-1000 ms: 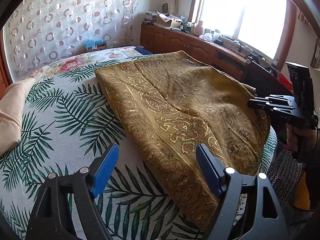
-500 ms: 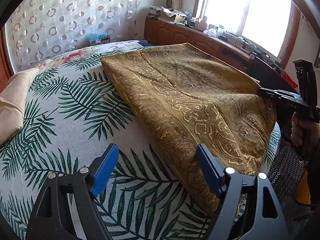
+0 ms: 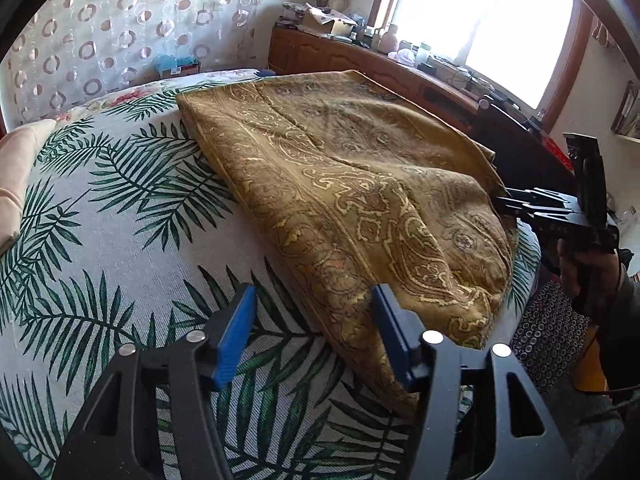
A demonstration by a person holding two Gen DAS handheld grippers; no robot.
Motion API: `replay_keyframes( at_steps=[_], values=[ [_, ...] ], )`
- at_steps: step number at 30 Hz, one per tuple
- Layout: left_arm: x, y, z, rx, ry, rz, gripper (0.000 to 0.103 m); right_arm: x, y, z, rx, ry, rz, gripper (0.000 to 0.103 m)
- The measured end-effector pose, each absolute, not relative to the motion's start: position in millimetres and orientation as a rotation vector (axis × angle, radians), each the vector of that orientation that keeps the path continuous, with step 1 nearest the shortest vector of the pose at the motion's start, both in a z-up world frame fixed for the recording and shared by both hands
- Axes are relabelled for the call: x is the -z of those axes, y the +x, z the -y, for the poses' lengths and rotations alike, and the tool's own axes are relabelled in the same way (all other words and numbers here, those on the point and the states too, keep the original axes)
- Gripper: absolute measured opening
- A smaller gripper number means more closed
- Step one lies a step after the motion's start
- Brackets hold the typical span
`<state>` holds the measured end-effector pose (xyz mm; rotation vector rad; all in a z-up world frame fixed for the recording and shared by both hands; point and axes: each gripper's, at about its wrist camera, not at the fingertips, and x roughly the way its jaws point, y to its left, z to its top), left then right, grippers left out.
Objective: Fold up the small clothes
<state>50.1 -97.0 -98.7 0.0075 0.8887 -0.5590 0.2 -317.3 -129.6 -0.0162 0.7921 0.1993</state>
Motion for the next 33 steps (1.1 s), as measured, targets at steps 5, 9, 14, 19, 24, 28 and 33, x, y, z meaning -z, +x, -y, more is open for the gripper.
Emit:
replay_keyframes(
  at_steps=[5,9,14,19,24,28,33],
  values=[
    [99,46,96,0.594,-0.016,-0.902,0.034,126,-4,310,-0.224,-0.037,-0.794,0.052],
    [100,47,96,0.626,-0.048,-0.918,0.022,125,-5,301,-0.257,-0.059,-0.784,0.038],
    [90,48,94,0.656,-0.082,-0.897,0.003,125,-2,298,-0.327,-0.022,-0.778,0.008],
    [53,44,90,0.644,-0.108,-0.775,0.003,107,-8,315,-0.382,0.068,-0.710,0.006],
    [21,66,84,0.610,-0.137,-0.695,0.003,63,-4,323,-0.423,0.113,-0.597,0.006],
    [8,104,75,0.567,-0.149,-0.675,0.003,29,27,321,-0.424,0.104,-0.524,0.006],
    [13,163,66,0.500,-0.153,-0.703,0.003,8,95,314,-0.415,0.088,-0.533,0.006]
  ],
)
